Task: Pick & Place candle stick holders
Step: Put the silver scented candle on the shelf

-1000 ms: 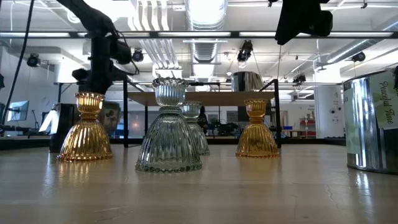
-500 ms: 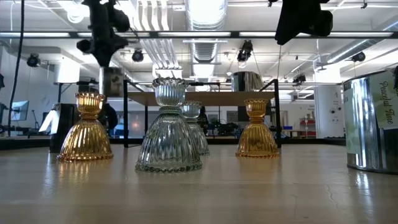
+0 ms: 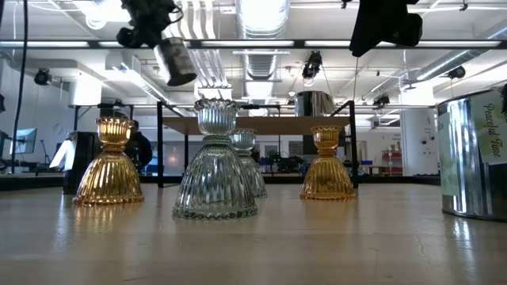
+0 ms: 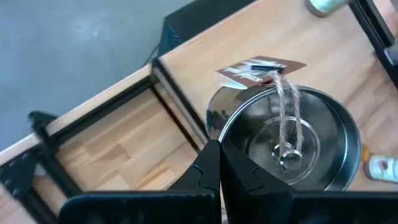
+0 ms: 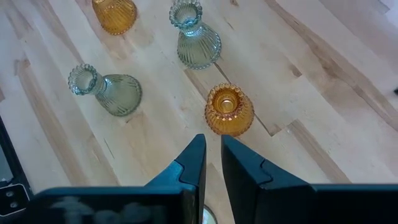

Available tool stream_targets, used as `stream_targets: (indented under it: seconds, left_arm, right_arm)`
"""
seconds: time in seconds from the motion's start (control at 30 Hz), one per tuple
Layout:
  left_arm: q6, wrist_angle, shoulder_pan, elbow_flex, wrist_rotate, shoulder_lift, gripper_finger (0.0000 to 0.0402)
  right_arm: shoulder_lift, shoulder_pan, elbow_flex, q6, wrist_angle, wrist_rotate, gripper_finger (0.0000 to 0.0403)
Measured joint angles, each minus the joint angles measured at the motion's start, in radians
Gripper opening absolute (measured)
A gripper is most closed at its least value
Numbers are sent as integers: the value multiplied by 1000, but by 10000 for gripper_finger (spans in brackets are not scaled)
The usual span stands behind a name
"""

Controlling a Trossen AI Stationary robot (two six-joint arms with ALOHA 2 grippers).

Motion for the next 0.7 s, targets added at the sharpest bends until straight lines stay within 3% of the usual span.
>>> stream_targets:
  seconds: [0.23, 0.47, 0.7]
  left_arm:
    - [1, 33, -146, 88, 18, 123, 0]
    - [0, 48, -231, 302, 26, 319, 0]
    - [-4, 111, -264, 250, 58, 380, 0]
  right_arm:
    - [0, 0, 0, 9, 0, 0, 43]
    - [-1, 0, 2, 22, 0, -1, 43]
    - [-1, 0, 2, 22, 0, 0, 43]
